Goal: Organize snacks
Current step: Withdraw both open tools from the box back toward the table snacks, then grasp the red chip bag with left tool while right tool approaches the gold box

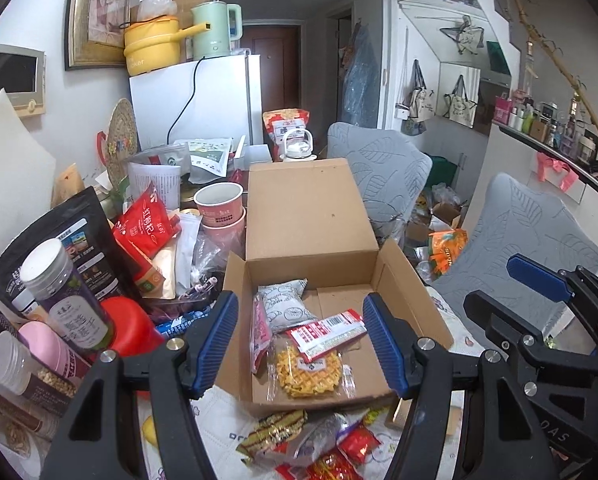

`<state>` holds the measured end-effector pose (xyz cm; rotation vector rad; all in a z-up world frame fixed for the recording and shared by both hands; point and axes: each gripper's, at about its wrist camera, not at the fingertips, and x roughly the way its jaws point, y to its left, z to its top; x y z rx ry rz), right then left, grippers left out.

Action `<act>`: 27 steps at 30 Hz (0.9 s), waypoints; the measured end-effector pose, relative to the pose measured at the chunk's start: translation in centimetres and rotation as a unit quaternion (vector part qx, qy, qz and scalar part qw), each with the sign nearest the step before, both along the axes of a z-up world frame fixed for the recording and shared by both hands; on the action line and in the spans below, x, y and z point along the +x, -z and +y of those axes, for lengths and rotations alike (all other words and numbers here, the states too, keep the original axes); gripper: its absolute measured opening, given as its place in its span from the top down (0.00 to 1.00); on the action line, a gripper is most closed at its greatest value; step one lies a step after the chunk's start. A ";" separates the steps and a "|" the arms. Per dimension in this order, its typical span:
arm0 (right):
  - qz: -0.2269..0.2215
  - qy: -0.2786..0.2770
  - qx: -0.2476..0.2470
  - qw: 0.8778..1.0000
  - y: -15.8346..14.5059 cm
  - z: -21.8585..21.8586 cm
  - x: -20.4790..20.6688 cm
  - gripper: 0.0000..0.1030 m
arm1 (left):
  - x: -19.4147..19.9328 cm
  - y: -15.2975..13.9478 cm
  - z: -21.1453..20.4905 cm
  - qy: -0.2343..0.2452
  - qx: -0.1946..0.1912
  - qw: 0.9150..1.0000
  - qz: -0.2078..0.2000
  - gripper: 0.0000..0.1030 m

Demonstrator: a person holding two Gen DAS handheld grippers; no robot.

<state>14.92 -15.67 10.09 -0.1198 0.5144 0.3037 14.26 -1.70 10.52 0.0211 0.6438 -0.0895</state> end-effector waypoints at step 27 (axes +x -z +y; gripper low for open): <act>0.033 -0.006 0.014 0.999 5.5 -0.2 -7.7 0.37 | -8.4 4.7 1.9 0.012 -0.032 0.999 0.029 0.37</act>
